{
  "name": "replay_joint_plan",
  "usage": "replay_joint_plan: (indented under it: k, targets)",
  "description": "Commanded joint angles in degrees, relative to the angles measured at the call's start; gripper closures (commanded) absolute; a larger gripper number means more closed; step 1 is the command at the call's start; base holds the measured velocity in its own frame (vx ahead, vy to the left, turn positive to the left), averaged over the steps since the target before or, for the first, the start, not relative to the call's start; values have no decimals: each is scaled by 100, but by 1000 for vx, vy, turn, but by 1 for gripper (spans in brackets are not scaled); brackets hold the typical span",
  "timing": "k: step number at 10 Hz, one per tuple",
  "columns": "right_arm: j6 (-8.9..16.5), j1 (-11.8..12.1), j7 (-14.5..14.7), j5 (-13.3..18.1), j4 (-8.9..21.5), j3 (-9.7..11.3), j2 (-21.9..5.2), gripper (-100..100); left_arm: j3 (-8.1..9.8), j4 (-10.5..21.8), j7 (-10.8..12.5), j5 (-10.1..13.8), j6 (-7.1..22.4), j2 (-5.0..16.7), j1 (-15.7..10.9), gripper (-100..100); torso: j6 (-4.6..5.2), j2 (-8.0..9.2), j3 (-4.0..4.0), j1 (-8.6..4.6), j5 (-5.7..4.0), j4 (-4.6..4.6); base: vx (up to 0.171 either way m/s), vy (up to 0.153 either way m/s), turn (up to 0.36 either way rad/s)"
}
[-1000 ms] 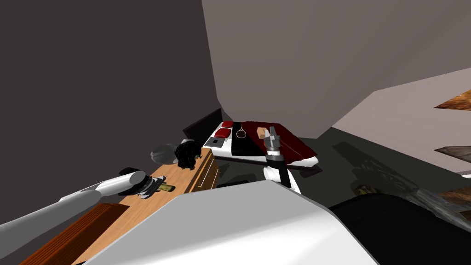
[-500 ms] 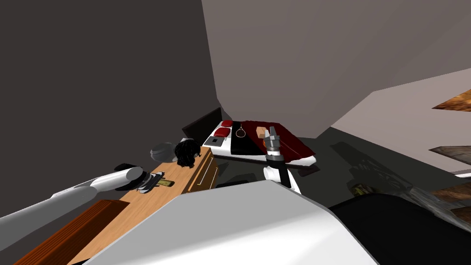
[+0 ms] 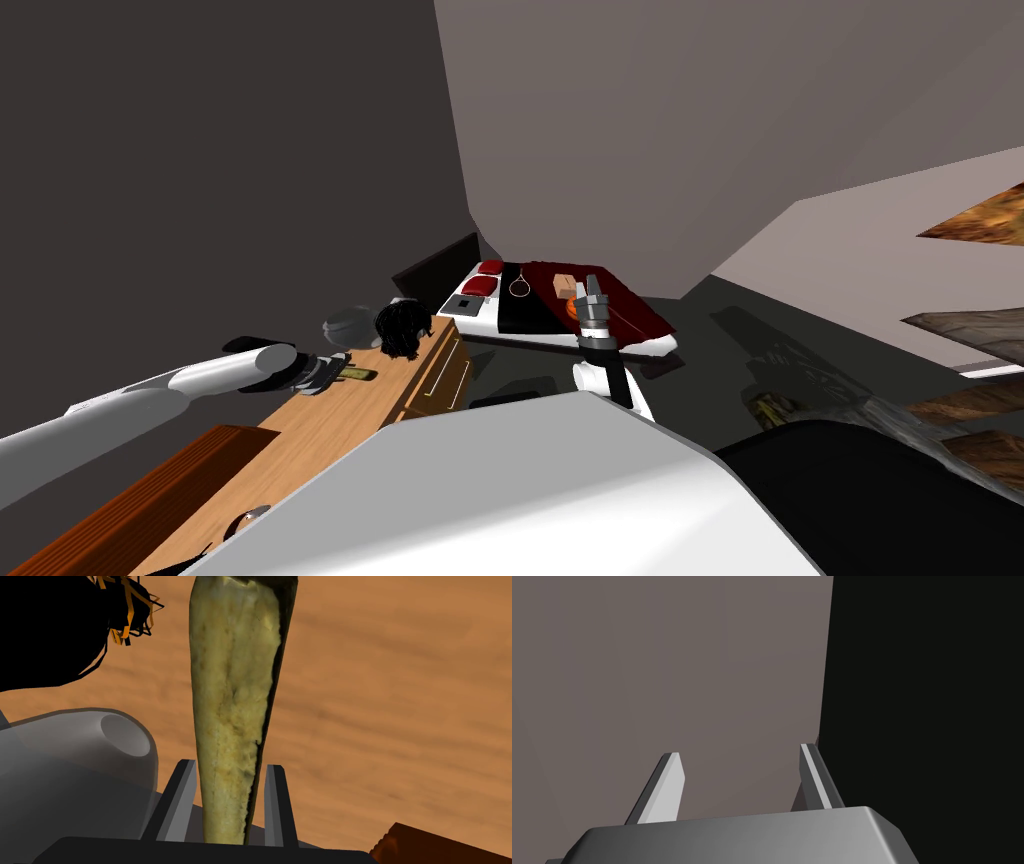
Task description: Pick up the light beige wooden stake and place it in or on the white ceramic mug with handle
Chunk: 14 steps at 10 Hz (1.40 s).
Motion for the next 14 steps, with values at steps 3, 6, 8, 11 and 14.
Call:
replay_joint_plan:
  k: [3, 6, 8, 11, 14]
  targets:
    - [0, 1, 0, 0, 0, 0, 0, 0, 490, 397, -219, 20, 137, 26, -292, 100, -4, -9, -4, 17, -2, 1, -21, -48, -18]
    - [0, 0, 0, 0, 0, 0, 0, 0, 957, 540, -252, -50, 226, 105, -493, 100, 8, -9, 0, -10, -11, 7, -11, -74, -47]
    - [0, 1, 0, 0, 0, 0, 0, 0, 1278, 622, -280, -102, 281, 133, -593, 100, 6, -11, -1, -15, -11, 8, 6, -72, -32]
    - [0, 1, 0, 0, 0, -1, -1, 0, 1686, 710, -316, -165, 343, 151, -688, 100, 51, -30, 0, -32, -42, 28, 12, -41, -30]
    - [0, 1, 0, 0, 0, -1, -1, 0, 2170, 903, -412, -323, 492, 148, -858, 100, 86, -70, -17, -60, -64, 34, 41, -50, -48]
